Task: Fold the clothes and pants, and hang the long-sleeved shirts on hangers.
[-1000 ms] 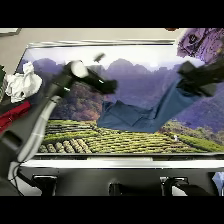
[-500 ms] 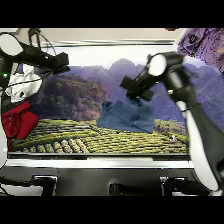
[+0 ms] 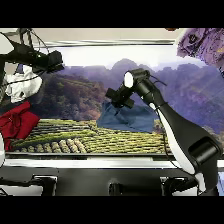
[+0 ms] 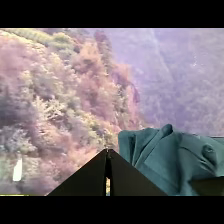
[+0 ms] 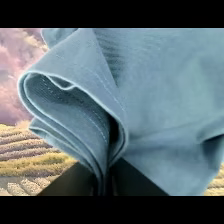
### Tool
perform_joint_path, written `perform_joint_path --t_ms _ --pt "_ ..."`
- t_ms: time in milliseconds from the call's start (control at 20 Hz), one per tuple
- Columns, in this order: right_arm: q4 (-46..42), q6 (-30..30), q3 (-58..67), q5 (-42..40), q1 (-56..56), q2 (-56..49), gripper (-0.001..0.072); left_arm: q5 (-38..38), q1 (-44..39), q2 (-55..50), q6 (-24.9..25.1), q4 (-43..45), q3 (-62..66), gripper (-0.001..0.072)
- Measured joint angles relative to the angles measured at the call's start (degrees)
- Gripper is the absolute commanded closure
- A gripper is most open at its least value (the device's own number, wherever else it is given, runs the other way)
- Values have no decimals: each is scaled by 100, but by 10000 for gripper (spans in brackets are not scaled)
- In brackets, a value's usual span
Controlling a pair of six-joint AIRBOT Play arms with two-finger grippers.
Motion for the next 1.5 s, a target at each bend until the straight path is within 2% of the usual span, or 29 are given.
perform_joint_path --t_ms 300,350,450,550,600,650,950,1150,1500 --pt "623 -398 0 -28 17 -98 559 -7 4 -9 2 2 -50 683" --pt "667 -476 0 24 13 -96 519 -4 4 -9 2 2 -55 683" --pt "754 -697 4 131 -68 -31 295 -4 7 -9 2 2 -63 683" --pt "844 -973 7 227 -339 142 275 -2 9 -9 2 4 -63 683" --pt "955 -1185 7 273 -586 267 207 -2 9 -9 0 4 -63 683" --pt "1084 -1434 7 343 -874 400 187 -2 9 -9 2 4 -63 683" --pt "1674 -3412 -184 1045 -3401 957 171 -2 9 -9 2 4 -63 683" --pt "2437 -4594 -1217 1095 -4756 1014 171 0 9 -9 2 4 -63 683" --pt "3501 -6105 -3611 186 -5418 852 174 4 9 -9 2 4 -63 682"
